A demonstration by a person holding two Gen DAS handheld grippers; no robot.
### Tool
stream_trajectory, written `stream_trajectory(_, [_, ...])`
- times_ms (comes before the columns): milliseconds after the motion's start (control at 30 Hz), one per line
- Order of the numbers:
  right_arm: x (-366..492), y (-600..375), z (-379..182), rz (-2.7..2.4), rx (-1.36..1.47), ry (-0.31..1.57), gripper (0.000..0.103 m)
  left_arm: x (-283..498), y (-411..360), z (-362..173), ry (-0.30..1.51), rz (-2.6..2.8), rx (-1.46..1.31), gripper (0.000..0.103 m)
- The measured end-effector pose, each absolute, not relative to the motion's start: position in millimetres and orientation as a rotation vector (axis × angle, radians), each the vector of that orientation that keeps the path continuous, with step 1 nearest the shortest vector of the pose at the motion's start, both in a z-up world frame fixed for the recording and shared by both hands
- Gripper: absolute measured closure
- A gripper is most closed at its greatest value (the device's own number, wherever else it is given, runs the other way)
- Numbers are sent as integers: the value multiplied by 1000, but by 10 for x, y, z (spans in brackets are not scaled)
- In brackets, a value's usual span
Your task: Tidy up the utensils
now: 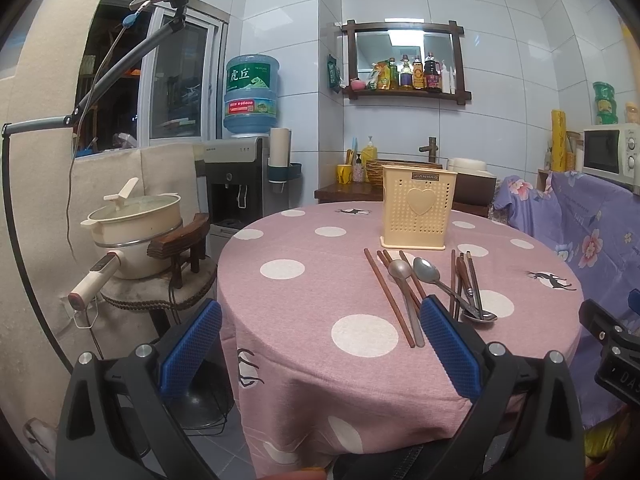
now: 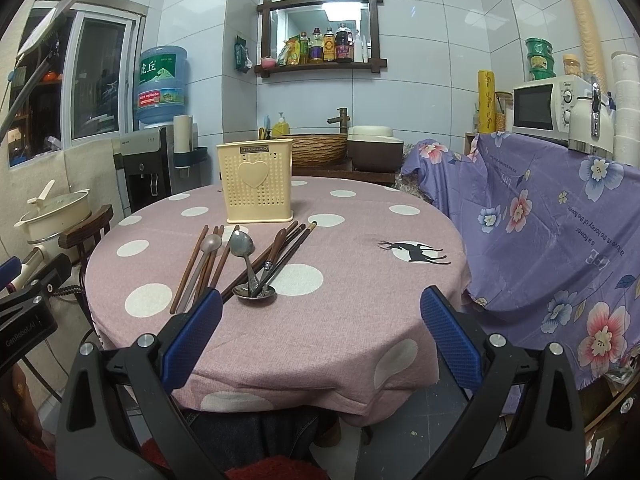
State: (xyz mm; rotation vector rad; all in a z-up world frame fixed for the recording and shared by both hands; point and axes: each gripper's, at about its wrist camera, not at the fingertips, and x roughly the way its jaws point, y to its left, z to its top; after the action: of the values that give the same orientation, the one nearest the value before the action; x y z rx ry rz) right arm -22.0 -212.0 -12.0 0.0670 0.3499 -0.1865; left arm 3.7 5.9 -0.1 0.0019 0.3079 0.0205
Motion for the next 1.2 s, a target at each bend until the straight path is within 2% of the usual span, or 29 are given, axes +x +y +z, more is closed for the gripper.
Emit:
stream_trajectory(500, [-65, -2158, -236, -194, 60, 385, 5, 173, 60, -32, 356, -2, 37, 5])
stream_trajectory(900, [594, -2449, -354, -225, 76, 540, 5, 871, 76, -80, 461, -61, 72, 5])
stream_trajectory(1200, [1220, -2587, -425, -177, 129, 703, 5, 1622, 163, -108, 644, -143, 43, 6])
